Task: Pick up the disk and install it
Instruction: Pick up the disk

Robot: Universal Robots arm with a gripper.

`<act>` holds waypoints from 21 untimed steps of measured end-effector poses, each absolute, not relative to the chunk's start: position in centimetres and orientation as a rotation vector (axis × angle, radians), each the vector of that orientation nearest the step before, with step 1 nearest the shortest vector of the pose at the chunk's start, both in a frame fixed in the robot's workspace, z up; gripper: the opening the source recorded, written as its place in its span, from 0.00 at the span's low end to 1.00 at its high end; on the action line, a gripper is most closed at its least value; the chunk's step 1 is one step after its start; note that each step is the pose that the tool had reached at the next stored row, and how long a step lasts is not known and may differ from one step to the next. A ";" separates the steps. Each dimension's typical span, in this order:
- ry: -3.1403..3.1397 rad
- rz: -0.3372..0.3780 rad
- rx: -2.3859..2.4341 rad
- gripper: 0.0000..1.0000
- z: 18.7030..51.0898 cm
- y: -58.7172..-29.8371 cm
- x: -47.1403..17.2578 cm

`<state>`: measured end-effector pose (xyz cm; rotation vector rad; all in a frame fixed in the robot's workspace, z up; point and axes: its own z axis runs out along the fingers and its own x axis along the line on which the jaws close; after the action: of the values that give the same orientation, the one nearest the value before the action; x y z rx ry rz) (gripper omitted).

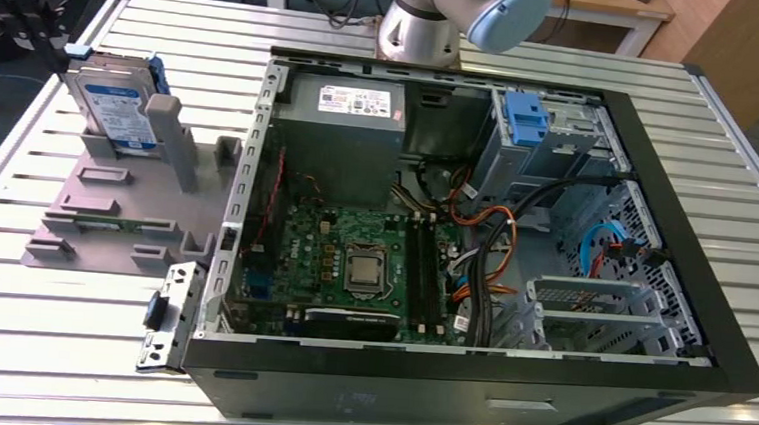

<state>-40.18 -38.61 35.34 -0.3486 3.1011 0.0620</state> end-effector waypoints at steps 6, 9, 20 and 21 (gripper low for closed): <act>3.098 0.062 -0.374 0.11 35.3 -38.6 -40.2; 3.097 0.062 -0.385 0.11 35.3 -38.6 -40.2; 3.094 0.063 -0.413 0.11 35.3 -38.6 -40.2; 3.094 0.063 -0.415 0.11 35.3 -38.6 -40.2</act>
<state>-40.18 -38.61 35.34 -0.4147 3.0938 0.0627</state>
